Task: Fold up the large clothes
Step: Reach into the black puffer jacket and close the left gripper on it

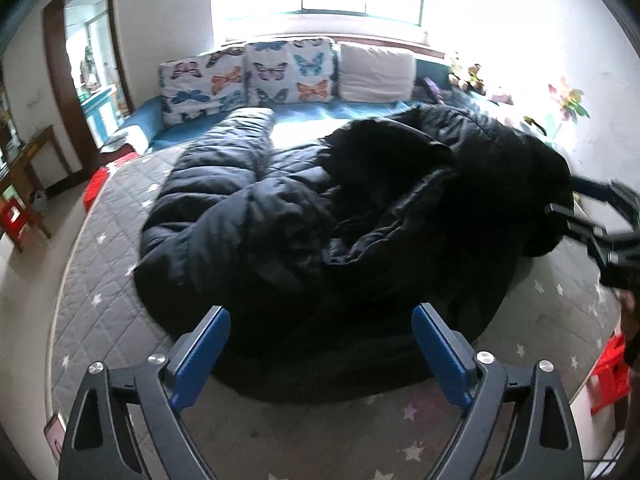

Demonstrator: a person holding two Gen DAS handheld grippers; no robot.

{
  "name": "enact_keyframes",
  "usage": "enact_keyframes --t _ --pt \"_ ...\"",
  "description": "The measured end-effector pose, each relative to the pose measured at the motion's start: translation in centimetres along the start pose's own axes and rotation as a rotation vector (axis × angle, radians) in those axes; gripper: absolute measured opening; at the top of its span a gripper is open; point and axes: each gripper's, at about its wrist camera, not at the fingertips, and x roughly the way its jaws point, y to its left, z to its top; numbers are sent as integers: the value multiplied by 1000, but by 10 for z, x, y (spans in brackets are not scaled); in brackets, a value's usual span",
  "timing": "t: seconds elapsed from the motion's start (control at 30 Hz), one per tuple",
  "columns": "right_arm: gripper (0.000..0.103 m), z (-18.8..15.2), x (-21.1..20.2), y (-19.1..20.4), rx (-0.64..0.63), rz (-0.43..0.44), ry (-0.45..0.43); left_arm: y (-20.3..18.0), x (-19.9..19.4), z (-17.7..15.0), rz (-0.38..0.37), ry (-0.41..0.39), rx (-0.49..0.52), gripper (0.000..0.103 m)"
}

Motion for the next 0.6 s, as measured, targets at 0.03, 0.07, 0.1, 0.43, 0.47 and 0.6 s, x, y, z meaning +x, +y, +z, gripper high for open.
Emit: enact_keyframes --t 0.03,0.07,0.1,0.43,0.47,0.6 --pt "98 3 2 -2 -3 2 -1 -2 5 3 -7 8 11 95" --pt "98 7 4 -5 -8 2 1 -4 11 6 -10 22 19 92" --pt "98 10 6 -6 -15 -4 2 -5 15 8 -14 29 24 90" --pt "82 25 34 -4 -121 -94 37 -24 64 28 12 55 157 45" --pt "71 25 36 -3 -137 -120 33 -25 64 30 15 42 171 35" --pt "37 25 29 -9 -134 -150 21 -21 60 32 -48 32 156 23"
